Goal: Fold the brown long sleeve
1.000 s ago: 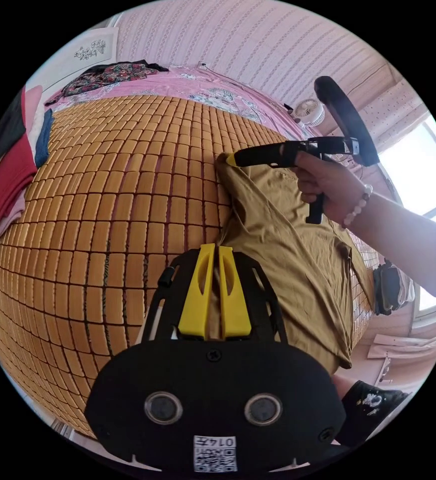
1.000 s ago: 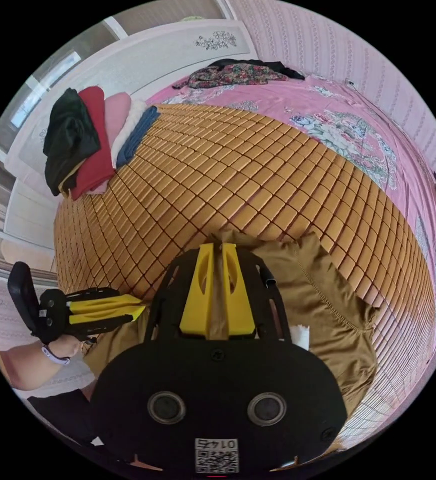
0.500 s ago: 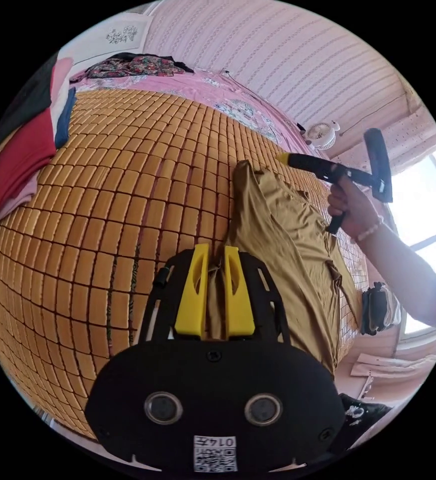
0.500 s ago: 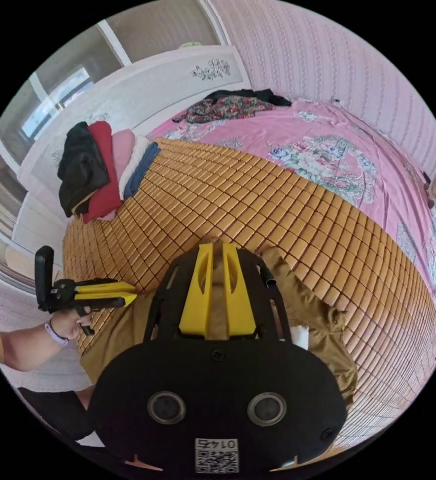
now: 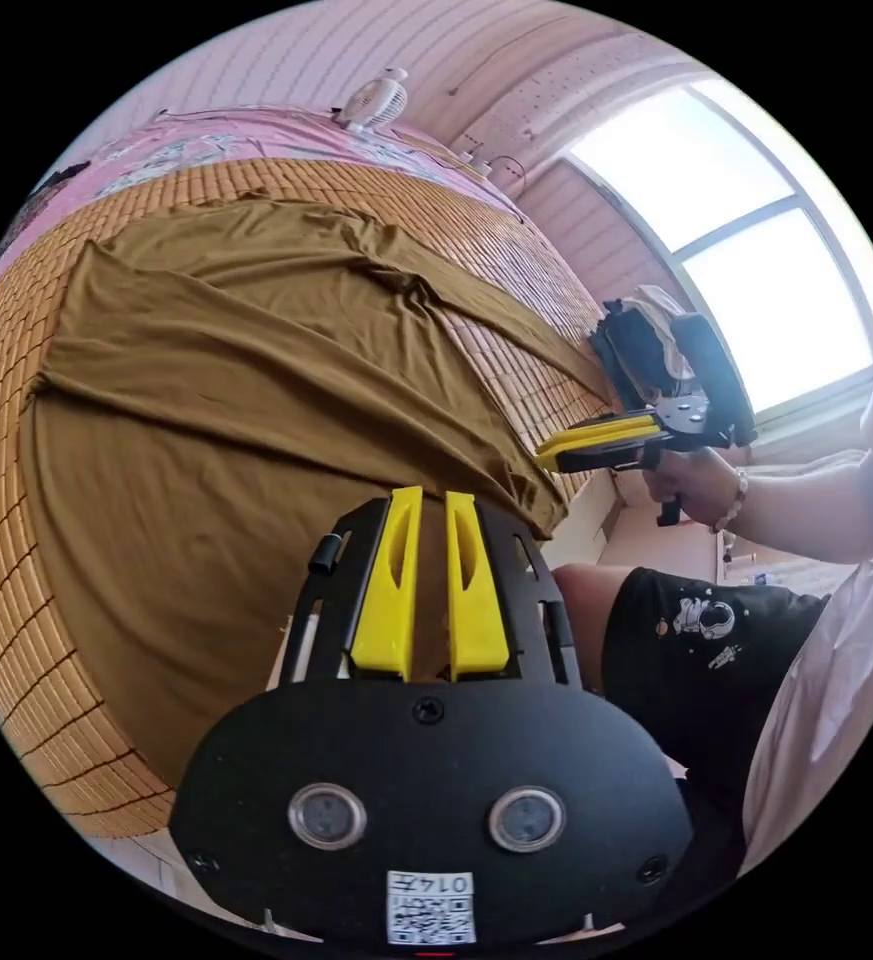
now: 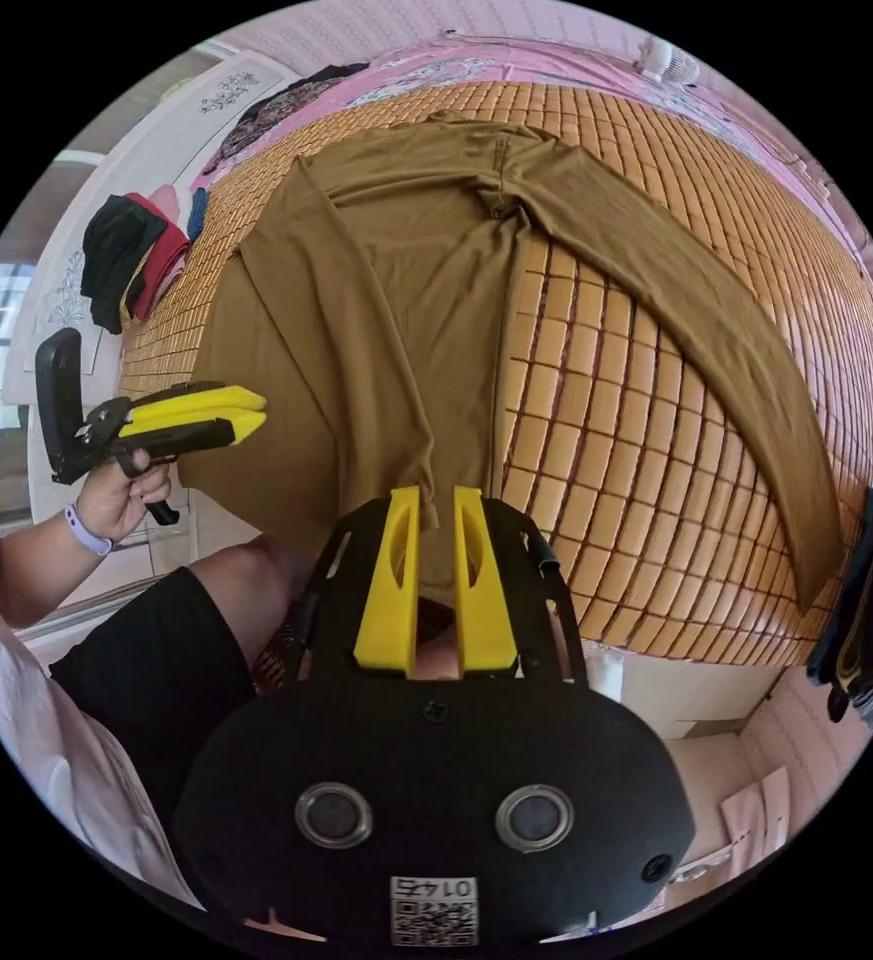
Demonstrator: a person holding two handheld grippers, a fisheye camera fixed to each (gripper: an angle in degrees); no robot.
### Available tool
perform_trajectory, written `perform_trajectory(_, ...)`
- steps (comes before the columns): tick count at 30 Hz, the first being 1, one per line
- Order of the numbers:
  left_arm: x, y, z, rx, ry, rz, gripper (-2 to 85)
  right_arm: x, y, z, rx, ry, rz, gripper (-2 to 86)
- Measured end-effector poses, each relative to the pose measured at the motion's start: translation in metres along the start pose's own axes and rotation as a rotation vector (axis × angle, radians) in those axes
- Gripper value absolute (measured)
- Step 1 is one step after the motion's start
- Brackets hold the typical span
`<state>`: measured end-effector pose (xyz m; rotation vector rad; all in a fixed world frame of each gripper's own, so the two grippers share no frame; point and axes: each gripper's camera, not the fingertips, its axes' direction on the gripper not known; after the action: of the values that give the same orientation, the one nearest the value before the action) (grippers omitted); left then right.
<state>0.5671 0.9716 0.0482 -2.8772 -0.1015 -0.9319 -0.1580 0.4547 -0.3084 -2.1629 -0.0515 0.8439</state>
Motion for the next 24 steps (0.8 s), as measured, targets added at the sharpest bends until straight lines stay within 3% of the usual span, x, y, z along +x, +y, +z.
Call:
perform_trajectory(5, 0.068, -0.042, 0.052, -0.113, 0.024, 0.105, 5.1, 0.027, 0.022, 0.037, -0.005, -0.036, 0.060, 1.1)
perform_trajectory(10, 0.108, -0.075, 0.066, -0.172, 0.012, 0.181, 5.2, 0.054, 0.048, 0.019, 0.033, -0.151, 0.058, -0.4)
perform_trajectory(24, 0.206, -0.141, 0.101, -0.332, -0.037, 0.302, 6.0, 0.078, 0.131, 0.030, 0.182, -0.032, 0.122, 4.3)
